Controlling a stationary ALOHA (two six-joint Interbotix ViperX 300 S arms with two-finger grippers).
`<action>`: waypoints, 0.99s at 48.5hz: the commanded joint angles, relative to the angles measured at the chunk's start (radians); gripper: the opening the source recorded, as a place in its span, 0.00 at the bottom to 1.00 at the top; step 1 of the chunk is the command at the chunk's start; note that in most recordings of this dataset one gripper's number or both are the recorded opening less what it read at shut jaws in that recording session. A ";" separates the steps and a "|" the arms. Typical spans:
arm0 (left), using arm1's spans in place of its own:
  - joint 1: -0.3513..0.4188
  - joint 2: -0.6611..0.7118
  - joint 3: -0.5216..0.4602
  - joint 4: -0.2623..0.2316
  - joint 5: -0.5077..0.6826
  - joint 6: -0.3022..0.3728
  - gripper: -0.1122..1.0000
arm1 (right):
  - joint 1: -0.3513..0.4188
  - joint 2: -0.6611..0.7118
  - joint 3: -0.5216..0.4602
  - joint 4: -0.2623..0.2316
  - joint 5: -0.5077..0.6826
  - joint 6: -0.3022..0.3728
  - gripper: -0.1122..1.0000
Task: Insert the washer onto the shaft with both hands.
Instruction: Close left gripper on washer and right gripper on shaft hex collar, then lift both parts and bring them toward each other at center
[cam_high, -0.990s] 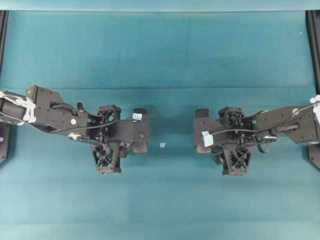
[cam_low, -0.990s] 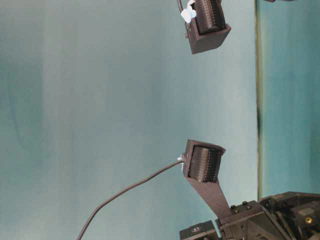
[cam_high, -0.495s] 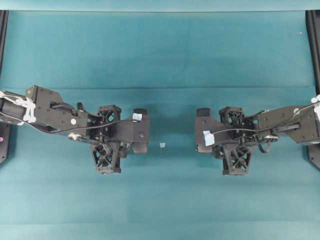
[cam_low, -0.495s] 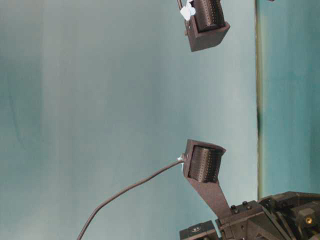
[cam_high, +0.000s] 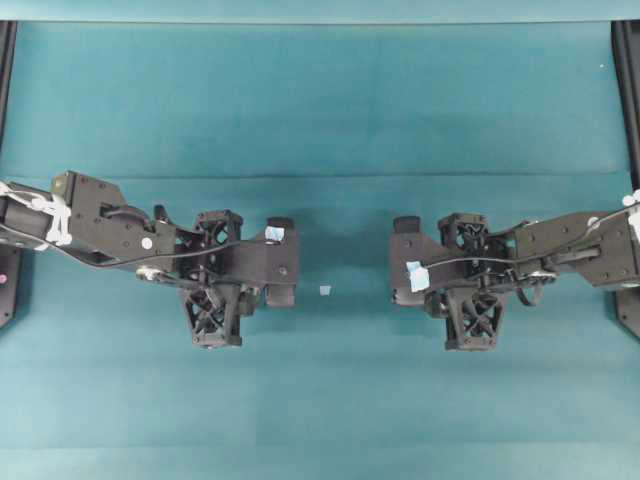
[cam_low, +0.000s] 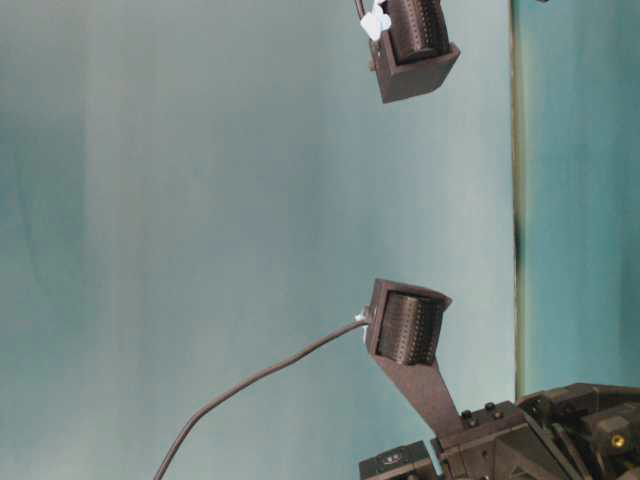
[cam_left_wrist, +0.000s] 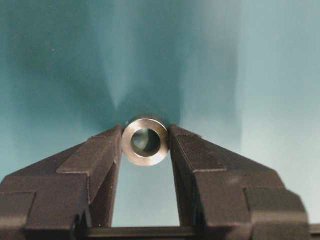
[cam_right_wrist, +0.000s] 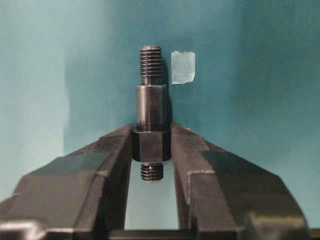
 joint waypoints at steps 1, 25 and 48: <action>-0.002 -0.006 -0.008 0.003 -0.005 0.002 0.42 | -0.008 0.003 0.003 -0.005 0.005 -0.008 0.10; -0.002 -0.043 -0.006 0.003 -0.020 -0.002 0.42 | -0.008 -0.018 -0.003 -0.005 -0.038 0.002 0.10; -0.002 -0.112 0.055 0.002 -0.192 -0.011 0.42 | -0.008 -0.069 0.052 0.008 -0.215 0.008 0.10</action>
